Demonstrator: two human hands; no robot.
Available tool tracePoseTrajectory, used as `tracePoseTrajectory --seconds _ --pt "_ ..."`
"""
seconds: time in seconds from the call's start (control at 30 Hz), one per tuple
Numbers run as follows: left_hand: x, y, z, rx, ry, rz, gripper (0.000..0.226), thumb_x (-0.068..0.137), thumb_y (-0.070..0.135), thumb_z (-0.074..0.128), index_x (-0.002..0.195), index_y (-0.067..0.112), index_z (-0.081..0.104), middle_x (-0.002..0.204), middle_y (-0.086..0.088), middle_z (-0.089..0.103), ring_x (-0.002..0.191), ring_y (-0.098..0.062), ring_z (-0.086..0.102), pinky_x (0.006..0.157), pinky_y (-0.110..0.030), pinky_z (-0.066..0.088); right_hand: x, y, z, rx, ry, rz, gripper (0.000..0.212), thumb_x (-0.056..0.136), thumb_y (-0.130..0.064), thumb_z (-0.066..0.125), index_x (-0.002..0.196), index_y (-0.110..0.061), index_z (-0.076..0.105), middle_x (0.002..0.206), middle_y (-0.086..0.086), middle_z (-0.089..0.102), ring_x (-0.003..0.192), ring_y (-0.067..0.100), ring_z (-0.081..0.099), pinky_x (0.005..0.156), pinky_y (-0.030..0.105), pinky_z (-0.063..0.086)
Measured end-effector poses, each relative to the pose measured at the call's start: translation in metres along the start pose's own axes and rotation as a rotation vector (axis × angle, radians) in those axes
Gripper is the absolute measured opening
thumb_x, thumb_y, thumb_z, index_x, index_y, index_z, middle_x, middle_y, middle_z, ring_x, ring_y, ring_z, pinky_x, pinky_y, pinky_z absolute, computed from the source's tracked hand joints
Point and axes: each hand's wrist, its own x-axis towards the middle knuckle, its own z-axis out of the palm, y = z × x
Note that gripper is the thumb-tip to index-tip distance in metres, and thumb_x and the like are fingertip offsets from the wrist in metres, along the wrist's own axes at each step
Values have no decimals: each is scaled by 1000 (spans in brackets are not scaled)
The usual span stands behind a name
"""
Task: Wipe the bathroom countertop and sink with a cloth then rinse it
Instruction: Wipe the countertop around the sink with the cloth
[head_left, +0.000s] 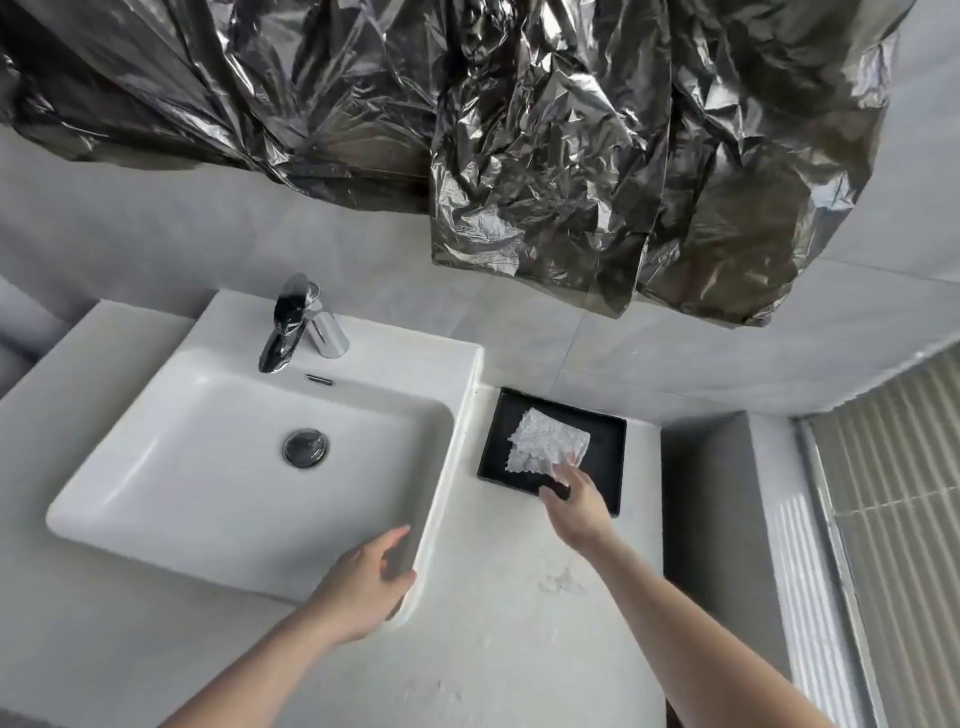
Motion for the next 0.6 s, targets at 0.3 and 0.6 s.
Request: tracePoseTrajectory --seconds 0.3,0.6 --pt "15 0 21 2 32 -69 54 86 24 66 133 44 50 120 27 62 84 4 66 84 -21 53 82 3 14 -337 -29 -48 80 89 -39 58 159 -28 22 169 5 13 154 32 10 120 48 30" --pt "12 10 19 -38 63 -123 61 88 14 63 92 71 42 96 62 46 82 14 63 78 -17 49 105 23 39 -626 -38 -109 69 95 -49 59 153 -35 25 166 1 8 153 35 7 113 53 36"
